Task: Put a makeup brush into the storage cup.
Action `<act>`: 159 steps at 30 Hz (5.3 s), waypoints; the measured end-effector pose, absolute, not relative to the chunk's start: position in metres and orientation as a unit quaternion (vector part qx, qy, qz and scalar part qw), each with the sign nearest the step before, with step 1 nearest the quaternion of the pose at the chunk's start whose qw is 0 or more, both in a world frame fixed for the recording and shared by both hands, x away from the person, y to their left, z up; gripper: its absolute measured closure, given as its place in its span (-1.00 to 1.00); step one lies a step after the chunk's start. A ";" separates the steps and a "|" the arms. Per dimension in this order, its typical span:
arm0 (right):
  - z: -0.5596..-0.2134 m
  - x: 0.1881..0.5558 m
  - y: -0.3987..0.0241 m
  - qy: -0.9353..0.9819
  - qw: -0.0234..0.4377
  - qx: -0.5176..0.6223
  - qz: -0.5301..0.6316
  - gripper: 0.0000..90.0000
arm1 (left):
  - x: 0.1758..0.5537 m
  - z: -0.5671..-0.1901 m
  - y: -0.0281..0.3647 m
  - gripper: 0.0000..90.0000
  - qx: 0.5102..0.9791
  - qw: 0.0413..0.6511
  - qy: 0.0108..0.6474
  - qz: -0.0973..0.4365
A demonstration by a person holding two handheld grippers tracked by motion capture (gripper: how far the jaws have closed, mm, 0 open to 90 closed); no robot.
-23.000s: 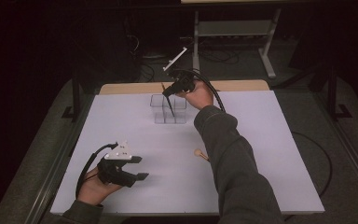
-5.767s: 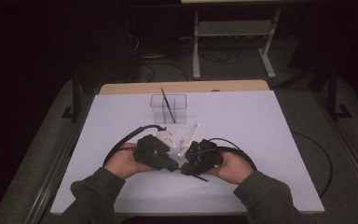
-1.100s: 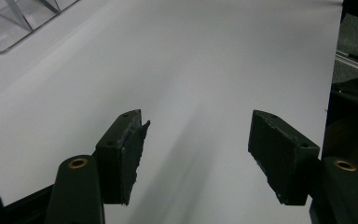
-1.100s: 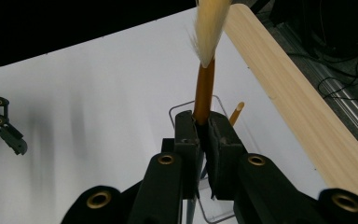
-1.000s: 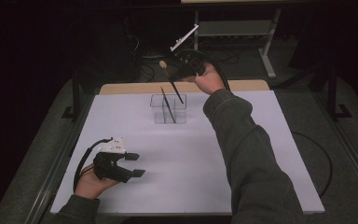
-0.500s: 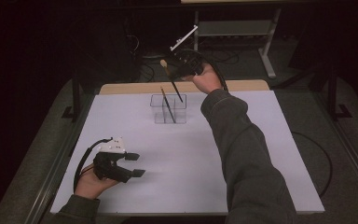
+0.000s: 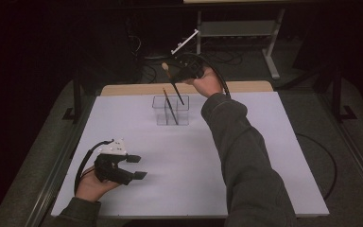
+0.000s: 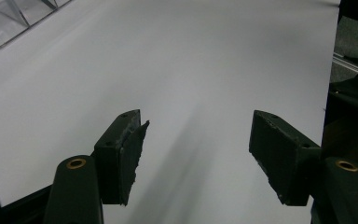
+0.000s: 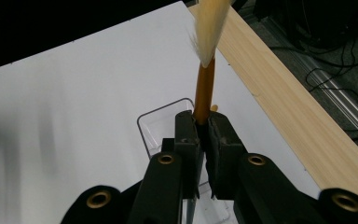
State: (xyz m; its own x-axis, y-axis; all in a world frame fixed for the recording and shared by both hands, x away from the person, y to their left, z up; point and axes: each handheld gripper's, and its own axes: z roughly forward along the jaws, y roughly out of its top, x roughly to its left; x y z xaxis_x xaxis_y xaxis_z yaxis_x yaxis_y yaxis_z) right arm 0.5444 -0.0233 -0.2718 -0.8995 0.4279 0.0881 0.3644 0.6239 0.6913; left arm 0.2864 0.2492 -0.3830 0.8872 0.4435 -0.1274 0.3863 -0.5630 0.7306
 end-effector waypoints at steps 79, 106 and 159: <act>-0.311 0.537 -0.038 0.887 0.049 0.256 0.382 0.84 | 0.288 -0.386 0.252 -0.28 0.885 0.399 0.238 0.029; -0.325 0.535 -0.040 0.886 0.046 0.257 0.383 0.84 | 0.288 -0.387 0.252 -0.28 0.886 0.395 0.239 0.029; -0.346 0.517 -0.054 0.879 0.032 0.291 0.376 0.53 | 0.288 -0.388 0.249 -0.30 0.887 0.393 0.239 0.029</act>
